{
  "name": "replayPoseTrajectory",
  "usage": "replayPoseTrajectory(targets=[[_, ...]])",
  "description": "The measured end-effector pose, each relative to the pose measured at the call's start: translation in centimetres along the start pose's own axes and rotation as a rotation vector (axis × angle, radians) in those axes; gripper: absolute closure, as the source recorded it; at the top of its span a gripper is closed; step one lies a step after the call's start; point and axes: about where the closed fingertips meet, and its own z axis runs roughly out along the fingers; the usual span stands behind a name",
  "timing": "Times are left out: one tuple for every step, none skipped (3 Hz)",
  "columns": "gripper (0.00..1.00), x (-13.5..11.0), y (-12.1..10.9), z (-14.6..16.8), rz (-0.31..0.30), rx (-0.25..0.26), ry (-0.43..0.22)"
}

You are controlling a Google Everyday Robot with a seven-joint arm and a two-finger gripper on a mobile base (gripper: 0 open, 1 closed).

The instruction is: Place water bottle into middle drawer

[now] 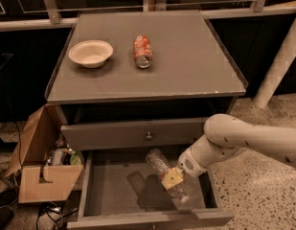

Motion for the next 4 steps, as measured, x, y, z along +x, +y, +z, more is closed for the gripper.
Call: replayPoseTrajectory(targets=[[1.0, 0.3, -1.0, 2.7, 0.097, 0.007, 0.016], [1.0, 0.8, -2.2, 4.7, 0.173, 0.009, 0.022], [1.0, 0.8, -2.2, 4.7, 0.176, 0.009, 0.022], [1.0, 0.7, -1.8, 5.8, 0.196, -0.009, 0.026]])
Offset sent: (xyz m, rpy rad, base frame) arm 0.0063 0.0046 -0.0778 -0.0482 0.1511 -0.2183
